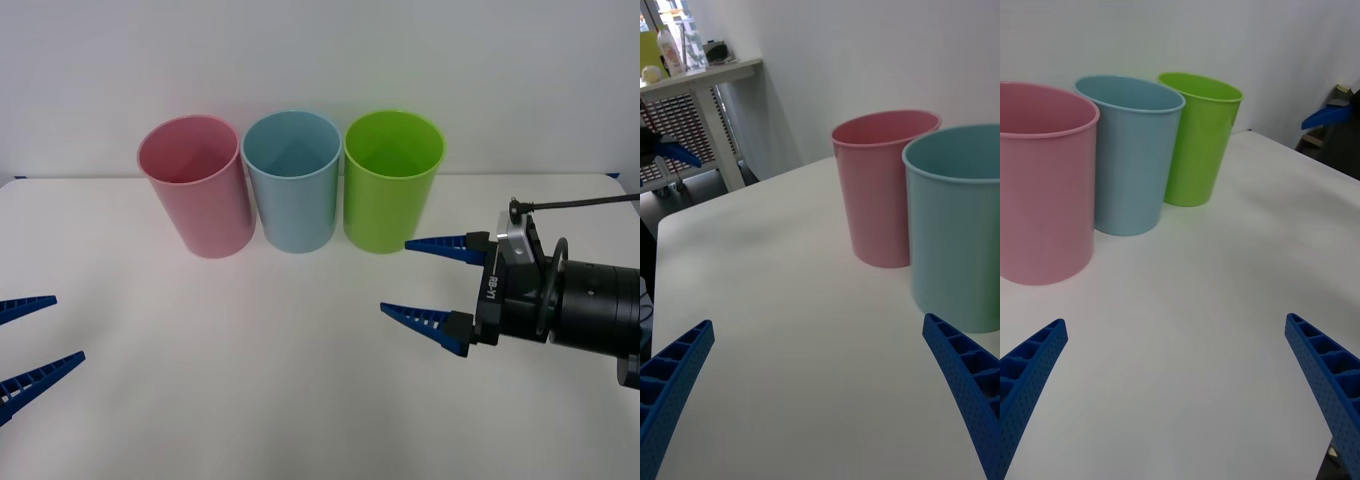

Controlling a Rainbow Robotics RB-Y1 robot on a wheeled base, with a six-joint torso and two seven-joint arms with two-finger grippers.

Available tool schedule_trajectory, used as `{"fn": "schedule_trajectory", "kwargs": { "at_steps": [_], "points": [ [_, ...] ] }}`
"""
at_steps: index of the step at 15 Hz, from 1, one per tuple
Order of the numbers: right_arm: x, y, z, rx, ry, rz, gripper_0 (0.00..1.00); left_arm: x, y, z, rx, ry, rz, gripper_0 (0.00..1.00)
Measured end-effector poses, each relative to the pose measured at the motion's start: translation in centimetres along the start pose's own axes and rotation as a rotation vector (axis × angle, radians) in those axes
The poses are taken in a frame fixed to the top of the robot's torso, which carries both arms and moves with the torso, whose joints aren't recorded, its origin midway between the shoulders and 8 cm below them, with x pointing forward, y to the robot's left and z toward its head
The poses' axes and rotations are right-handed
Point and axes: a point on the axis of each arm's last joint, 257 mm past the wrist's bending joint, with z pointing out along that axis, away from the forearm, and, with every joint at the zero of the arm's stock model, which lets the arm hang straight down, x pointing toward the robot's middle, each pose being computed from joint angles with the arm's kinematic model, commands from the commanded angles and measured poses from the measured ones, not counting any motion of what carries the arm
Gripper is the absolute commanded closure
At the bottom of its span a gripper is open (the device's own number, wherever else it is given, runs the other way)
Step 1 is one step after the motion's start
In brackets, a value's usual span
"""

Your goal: Put cans in the blue bin and PET bottles in the pink bin and trash in the green bin.

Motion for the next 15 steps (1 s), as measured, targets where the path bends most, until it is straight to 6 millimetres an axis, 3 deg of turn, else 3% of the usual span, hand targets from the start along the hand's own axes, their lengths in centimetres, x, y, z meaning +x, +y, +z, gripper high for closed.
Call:
{"fn": "schedule_trajectory", "kwargs": {
  "at_steps": [5, 9, 15],
  "points": [
    [4.1, 1.3, -2.8, -0.003, 0.069, -0.043, 0.03, 0.0, 0.0, 0.0, 0.0, 0.0, 0.0, 0.0],
    [5.2, 1.6, -4.2, 0.002, 0.091, -0.048, 0.03, 0.0, 0.0, 0.0, 0.0, 0.0, 0.0, 0.0],
    [5.5, 1.5, -4.4, 0.009, 0.094, -0.042, 0.02, 0.0, 0.0, 0.0, 0.0, 0.0, 0.0, 0.0]
  ]
}}
